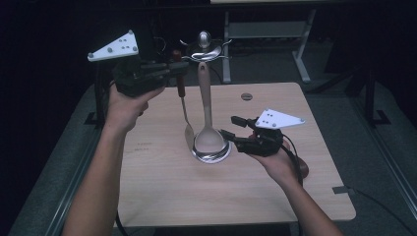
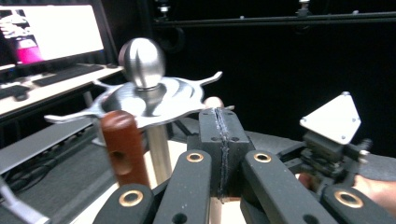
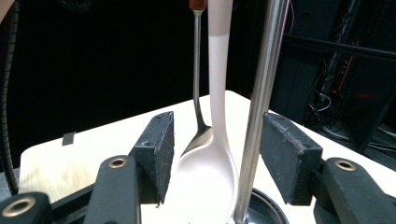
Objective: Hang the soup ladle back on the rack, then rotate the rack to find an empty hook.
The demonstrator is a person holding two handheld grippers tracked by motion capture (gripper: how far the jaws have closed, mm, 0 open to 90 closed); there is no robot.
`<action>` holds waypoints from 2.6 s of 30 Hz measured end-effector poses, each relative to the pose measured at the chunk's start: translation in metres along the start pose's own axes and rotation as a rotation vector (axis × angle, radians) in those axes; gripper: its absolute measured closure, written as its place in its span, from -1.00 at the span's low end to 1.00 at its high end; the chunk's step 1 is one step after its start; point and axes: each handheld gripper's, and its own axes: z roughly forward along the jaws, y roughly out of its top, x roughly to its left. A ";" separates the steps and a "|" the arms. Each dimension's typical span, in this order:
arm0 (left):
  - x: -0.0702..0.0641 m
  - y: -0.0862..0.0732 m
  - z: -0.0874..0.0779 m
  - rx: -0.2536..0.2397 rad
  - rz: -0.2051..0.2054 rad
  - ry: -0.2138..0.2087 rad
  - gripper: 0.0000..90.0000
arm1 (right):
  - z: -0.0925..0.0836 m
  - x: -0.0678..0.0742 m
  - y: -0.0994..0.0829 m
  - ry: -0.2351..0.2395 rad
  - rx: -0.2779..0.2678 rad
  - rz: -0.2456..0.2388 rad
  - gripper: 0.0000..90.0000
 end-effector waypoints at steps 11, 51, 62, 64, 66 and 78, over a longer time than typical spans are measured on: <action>0.016 -0.005 -0.002 0.016 -0.025 0.054 1.00 | -0.001 0.000 0.000 -0.005 -0.003 -0.004 -0.01; 0.022 0.000 -0.015 -0.009 -0.051 0.106 1.00 | -0.001 -0.004 -0.001 -0.012 0.004 0.000 -0.02; -0.013 0.010 -0.001 -0.003 -0.047 0.000 1.00 | -0.001 -0.005 -0.001 -0.016 0.004 0.001 -0.02; -0.015 0.010 0.004 0.008 -0.046 -0.004 1.00 | -0.001 -0.005 -0.001 -0.016 0.004 0.001 -0.02; -0.016 0.010 0.010 0.020 -0.047 -0.001 1.00 | -0.001 -0.005 -0.002 -0.017 0.004 0.001 -0.02; -0.012 0.008 0.013 0.039 -0.043 0.053 1.00 | -0.001 -0.006 -0.002 -0.020 0.005 0.005 -0.02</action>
